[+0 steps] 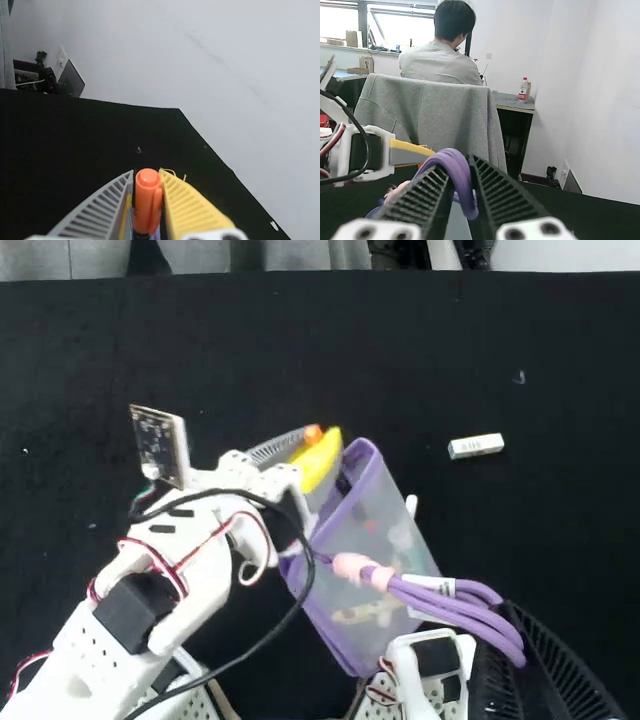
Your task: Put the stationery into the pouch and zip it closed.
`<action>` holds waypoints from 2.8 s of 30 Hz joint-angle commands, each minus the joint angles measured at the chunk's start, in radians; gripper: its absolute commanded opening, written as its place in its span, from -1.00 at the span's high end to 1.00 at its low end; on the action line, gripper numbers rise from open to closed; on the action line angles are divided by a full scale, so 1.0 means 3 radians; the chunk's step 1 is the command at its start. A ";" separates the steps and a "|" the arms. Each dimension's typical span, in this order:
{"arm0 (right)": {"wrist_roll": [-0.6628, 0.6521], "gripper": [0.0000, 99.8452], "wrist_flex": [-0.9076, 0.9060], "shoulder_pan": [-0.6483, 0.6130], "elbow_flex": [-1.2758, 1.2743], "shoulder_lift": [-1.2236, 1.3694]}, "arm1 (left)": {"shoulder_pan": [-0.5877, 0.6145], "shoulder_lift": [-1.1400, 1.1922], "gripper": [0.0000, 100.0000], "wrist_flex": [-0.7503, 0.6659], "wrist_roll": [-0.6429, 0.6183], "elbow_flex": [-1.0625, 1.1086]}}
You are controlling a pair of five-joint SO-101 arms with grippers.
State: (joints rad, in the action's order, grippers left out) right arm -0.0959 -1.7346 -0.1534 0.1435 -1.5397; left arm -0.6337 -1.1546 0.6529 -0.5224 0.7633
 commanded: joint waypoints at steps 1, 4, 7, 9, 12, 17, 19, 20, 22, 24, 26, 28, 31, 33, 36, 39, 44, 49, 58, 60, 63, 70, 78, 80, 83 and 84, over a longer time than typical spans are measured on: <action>-0.0020 0.98 0.0015 -0.0026 -0.0008 0.0023 | -0.0274 -0.0056 0.94 0.0179 0.0036 -0.0130; -0.0020 0.98 0.0015 -0.0026 -0.0008 0.0023 | -0.0330 -0.0061 0.86 0.0230 0.0041 -0.0136; -0.0020 0.98 0.0015 -0.0026 -0.0008 0.0023 | -0.0325 -0.0061 0.64 0.0245 0.0020 -0.0095; -0.0020 0.98 0.0015 -0.0026 -0.0008 0.0018 | -0.0330 -0.0061 0.61 0.0363 0.0031 -0.0130; -0.0020 0.98 0.0015 -0.0026 -0.0008 0.0013 | -0.0330 -0.0061 0.61 0.0368 0.0031 -0.0136; -0.0026 0.98 0.0015 -0.0026 -0.0008 0.0013 | -0.0325 -0.0061 0.61 0.0394 0.0036 -0.0284; -0.0026 0.98 0.0015 -0.0026 -0.0008 0.0023 | -0.0269 -0.0061 0.61 0.0399 0.0036 -0.0401; -0.0026 0.98 0.0015 -0.0026 -0.0008 0.0028 | -0.0253 -0.0061 0.61 0.0399 0.0036 -0.0458; -0.0026 0.98 0.0015 -0.0026 -0.0008 0.0033 | -0.0238 -0.0061 0.61 0.0399 0.0036 -0.0580; -0.0026 0.98 0.0015 -0.0026 -0.0008 0.0033 | -0.0238 -0.0061 0.61 0.0435 0.0036 -0.0698; -0.0026 0.98 0.0015 -0.0026 -0.0008 0.0033 | -0.0258 -0.0061 0.61 0.0593 0.0036 -0.0867; -0.0026 0.98 0.0015 -0.0026 -0.0008 0.0033 | -0.0269 -0.0061 0.61 0.0772 0.0036 -0.1000; -0.0026 0.98 0.0015 -0.0026 -0.0008 0.0033 | -0.0463 -0.0061 0.61 0.0951 0.0118 -0.1082; -0.0026 0.98 0.0015 -0.0020 -0.0008 0.0033 | -0.0734 -0.0061 0.61 0.0982 0.0404 -0.1051; -0.0026 0.98 0.0031 0.0015 -0.0008 0.0033 | -0.0887 -0.0087 0.61 0.0962 0.0604 -0.1046; -0.0087 0.98 0.0036 0.0240 -0.0003 0.0028 | -0.0396 -0.0302 0.61 0.0962 0.0583 -0.1082; -0.0138 0.98 0.0153 0.0368 -0.0003 0.0033 | 0.0795 -0.0696 0.61 0.0962 0.0164 -0.1025; -0.0138 0.98 0.0414 0.0491 -0.0003 0.0064 | 0.1465 -0.0711 0.61 0.0609 0.0092 -0.0575; -0.0164 0.98 0.0696 0.0823 0.0330 0.0555 | 0.1562 -0.0389 0.61 -0.0425 0.0102 0.0401; -0.0164 0.98 0.0685 0.0823 0.0586 0.0657 | 0.1496 -0.0235 0.61 -0.0430 0.0107 0.0545; -0.0159 0.98 0.0655 0.0829 0.0964 0.0831 | 0.1476 0.0020 0.61 -0.0517 0.0102 0.0744; -0.0164 0.98 0.0332 0.0829 0.1839 0.1215 | 0.1383 0.0588 0.61 -0.1105 0.0087 0.0990; -0.0450 0.98 0.0174 0.1146 0.2340 0.1419 | 0.0821 0.1243 0.61 -0.1095 0.0179 0.0841; -0.0465 0.98 0.0184 0.1238 0.2360 0.1430 | 0.0611 0.1463 0.61 -0.1064 0.0312 0.0724; -0.0465 0.98 0.0194 0.1243 0.2360 0.1430 | 0.0407 0.1862 0.61 -0.0946 0.0353 0.0453; -0.0465 0.98 0.0179 0.1248 0.2360 0.1424 | 0.0355 0.2015 0.61 -0.0905 0.0353 0.0340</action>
State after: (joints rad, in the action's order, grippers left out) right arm -0.2279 -1.6794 0.1979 0.8416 -1.1653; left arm -0.4557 -0.6759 0.3491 -0.4319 1.0134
